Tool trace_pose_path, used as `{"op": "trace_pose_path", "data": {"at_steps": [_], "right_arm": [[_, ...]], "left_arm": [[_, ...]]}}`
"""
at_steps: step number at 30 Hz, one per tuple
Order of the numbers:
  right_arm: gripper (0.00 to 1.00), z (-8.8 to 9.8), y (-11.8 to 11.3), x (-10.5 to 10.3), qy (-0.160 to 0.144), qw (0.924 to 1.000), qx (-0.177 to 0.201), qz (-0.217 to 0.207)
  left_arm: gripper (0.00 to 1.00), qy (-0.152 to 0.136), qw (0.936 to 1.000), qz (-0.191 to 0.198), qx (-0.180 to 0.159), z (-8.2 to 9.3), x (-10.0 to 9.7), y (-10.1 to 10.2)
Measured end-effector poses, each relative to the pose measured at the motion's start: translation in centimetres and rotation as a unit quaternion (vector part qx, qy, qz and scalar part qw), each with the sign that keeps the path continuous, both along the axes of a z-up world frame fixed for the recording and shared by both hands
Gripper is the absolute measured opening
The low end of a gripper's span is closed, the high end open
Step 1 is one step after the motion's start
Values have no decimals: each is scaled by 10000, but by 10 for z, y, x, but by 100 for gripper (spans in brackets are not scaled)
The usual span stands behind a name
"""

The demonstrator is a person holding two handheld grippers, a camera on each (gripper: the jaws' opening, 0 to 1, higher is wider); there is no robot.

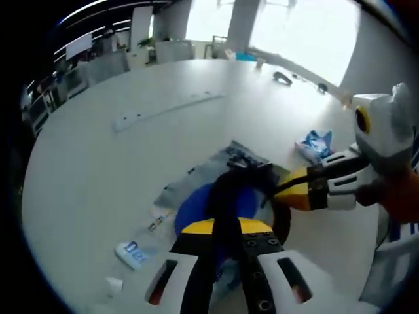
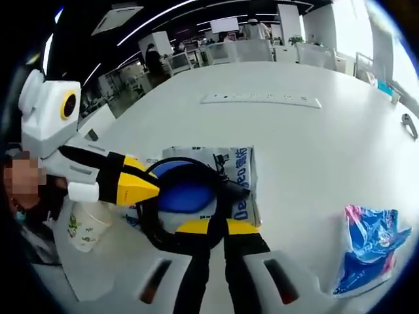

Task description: Arrange the tabletop items into an orderly group along one side of the table until the central work area is clear of visible clutter.

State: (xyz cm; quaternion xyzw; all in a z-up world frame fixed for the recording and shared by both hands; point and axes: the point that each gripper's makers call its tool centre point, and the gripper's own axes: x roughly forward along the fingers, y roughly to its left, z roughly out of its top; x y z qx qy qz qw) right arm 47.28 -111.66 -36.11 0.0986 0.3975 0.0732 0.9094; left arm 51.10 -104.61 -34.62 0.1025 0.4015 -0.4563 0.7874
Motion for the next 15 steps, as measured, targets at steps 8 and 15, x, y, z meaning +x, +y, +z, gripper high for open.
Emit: {"op": "trace_pose_path", "data": {"at_steps": [8,15], "right_arm": [[3,1,-1,-2,-14,9998,148,-95],[3,3,-2,-5,-17,9996,234,-156]], "left_arm": [[1,166,9996,190,-120,0,0,1],[0,279,9988,315,-244,3,-2,0]]}}
